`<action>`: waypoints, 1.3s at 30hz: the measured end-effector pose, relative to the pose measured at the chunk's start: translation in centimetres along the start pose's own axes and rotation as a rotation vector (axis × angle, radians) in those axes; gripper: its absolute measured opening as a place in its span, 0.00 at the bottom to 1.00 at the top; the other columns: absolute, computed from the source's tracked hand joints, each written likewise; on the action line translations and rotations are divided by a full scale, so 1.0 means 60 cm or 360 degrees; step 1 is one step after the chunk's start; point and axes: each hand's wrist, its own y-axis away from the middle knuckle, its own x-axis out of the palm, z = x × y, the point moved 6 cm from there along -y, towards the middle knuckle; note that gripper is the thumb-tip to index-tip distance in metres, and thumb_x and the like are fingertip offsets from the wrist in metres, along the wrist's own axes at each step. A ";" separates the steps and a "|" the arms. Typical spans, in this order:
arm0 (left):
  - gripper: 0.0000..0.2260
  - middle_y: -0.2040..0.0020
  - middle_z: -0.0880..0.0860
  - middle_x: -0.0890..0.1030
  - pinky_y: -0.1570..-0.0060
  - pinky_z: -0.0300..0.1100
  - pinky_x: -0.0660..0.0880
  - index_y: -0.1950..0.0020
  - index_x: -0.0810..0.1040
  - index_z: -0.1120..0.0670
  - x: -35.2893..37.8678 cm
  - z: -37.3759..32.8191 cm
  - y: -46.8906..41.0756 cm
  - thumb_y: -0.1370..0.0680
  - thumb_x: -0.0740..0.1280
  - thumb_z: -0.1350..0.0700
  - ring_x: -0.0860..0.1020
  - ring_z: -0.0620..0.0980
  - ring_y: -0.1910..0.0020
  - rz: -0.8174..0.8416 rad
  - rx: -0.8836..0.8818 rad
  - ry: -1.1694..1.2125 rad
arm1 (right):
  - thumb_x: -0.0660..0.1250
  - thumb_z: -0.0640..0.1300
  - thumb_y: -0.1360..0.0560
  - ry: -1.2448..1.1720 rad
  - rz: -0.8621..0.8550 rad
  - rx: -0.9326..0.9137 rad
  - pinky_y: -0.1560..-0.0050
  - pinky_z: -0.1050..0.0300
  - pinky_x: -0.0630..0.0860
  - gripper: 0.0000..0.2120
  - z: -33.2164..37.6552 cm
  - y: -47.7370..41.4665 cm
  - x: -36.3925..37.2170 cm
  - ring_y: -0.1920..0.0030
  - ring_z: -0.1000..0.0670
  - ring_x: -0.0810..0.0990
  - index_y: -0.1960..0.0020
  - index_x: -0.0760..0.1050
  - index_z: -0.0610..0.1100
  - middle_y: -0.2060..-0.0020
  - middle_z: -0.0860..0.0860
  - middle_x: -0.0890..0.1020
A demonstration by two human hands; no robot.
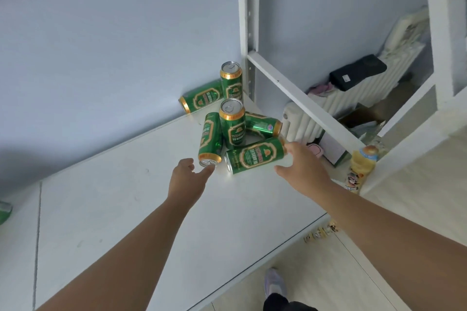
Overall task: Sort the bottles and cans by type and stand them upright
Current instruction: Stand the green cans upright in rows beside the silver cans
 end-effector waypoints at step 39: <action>0.29 0.44 0.50 0.80 0.68 0.36 0.74 0.34 0.74 0.51 -0.007 0.007 -0.099 0.30 0.78 0.43 0.81 0.46 0.55 -0.0064 -0.0098 0.0233 | 0.85 0.57 0.42 -0.0745 0.0369 0.0138 0.54 0.60 0.80 0.30 -0.012 -0.109 0.046 0.55 0.58 0.85 0.45 0.78 0.50 0.54 0.55 0.86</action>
